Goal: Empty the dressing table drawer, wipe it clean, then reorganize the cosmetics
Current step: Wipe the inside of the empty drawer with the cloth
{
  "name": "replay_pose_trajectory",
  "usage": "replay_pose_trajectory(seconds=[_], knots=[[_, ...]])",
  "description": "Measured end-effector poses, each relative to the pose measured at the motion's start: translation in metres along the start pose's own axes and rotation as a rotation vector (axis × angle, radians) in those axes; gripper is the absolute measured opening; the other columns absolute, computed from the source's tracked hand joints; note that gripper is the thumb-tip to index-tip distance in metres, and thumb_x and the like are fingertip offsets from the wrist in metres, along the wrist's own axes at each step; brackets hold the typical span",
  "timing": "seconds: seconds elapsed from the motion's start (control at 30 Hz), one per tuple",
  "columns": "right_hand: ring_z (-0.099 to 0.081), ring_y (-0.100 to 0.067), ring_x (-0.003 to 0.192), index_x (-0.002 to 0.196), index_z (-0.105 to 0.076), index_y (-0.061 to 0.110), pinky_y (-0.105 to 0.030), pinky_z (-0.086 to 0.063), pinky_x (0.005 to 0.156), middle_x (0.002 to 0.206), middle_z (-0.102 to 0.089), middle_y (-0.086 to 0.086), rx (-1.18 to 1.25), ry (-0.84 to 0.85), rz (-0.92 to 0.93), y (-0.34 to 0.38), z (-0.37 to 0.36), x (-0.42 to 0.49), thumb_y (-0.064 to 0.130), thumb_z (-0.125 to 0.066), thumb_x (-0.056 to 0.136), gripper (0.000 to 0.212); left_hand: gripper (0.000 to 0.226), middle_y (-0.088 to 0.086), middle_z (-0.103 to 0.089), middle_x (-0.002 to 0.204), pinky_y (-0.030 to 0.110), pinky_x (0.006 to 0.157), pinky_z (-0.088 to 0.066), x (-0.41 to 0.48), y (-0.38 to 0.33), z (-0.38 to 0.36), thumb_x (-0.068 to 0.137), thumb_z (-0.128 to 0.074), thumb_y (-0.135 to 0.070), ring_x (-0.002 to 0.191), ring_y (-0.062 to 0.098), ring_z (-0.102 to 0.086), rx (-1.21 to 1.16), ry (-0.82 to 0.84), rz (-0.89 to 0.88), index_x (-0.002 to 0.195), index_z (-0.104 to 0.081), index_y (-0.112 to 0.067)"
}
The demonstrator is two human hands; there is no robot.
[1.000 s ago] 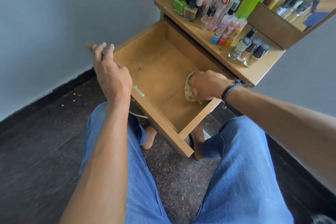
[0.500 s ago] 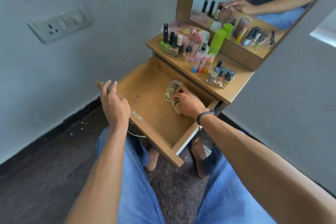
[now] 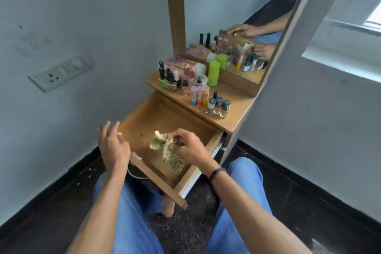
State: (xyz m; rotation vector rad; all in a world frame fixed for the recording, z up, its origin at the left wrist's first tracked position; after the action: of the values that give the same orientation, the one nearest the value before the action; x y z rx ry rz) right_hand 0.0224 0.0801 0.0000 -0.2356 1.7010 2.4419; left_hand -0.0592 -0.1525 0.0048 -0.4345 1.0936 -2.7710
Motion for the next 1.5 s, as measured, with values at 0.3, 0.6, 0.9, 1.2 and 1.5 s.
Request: replay_pose_trajectory(seconds=[0.3,0.6,0.9,1.2,1.5], knots=[[-0.069,-0.029,0.112,0.127,-0.067,0.001,-0.04,-0.056,0.099,0.128,-0.068,-0.02,1.309,-0.029,-0.176,-0.011,0.068,-0.069,0.02,-0.054,0.098,0.037,0.029,-0.01,-0.071,0.123,0.021,0.1,-0.045,-0.074,-0.107,-0.03,0.098,-0.063,-0.026,0.115,-0.003,-0.062,-0.708,0.604,0.225,0.126,-0.07,-0.021],[-0.06,-0.033,0.128,0.135,-0.063,0.004,-0.047,-0.046,0.112,0.139,-0.061,-0.02,1.328,0.082,-0.171,0.002,0.069,-0.08,0.04,-0.057,0.098,0.052,0.036,0.003,-0.073,0.093,0.035,0.071,-0.059,-0.12,-0.131,-0.063,0.08,-0.077,-0.027,0.078,0.013,-0.067,-0.93,0.972,0.62,0.112,-0.07,-0.011],[-0.07,-0.029,0.111,0.124,-0.063,-0.001,-0.036,-0.061,0.091,0.122,-0.072,-0.017,1.068,-0.049,-0.306,-0.018,0.065,-0.088,-0.014,-0.054,0.092,0.035,0.059,0.004,-0.075,0.112,0.032,0.07,-0.058,-0.102,-0.118,-0.041,0.073,-0.074,0.005,0.095,0.018,-0.071,-1.04,0.755,0.58,0.127,-0.066,-0.019],[-0.077,-0.023,0.09,0.101,-0.073,0.006,-0.032,-0.06,0.069,0.095,-0.079,-0.008,0.626,-0.331,-0.232,-0.017,0.097,-0.094,-0.006,-0.068,0.09,0.017,0.062,-0.004,-0.073,0.12,0.027,0.078,-0.052,-0.1,-0.118,-0.027,0.079,-0.074,0.007,0.107,0.013,-0.067,-0.897,0.757,0.324,0.131,-0.063,-0.026],[-0.072,-0.002,0.087,0.121,-0.07,0.035,-0.028,-0.061,0.075,0.095,-0.076,0.013,0.222,-0.488,-0.091,0.021,0.09,-0.092,0.026,-0.072,0.093,0.029,0.056,-0.005,-0.07,0.126,0.036,0.086,-0.057,-0.118,-0.126,-0.028,0.087,-0.07,0.003,0.116,0.018,-0.067,-0.952,0.753,0.311,0.135,-0.061,-0.025]])
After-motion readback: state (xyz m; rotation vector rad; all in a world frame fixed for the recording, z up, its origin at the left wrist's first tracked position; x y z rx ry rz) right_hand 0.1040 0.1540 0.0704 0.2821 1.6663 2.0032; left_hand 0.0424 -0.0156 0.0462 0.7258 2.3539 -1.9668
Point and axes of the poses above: each hand's wrist, its own x-axis towards the middle knuckle, its own z-axis out of the back of the hand, y = z × x, the point moved 7 cm from there along x, towards the middle knuckle
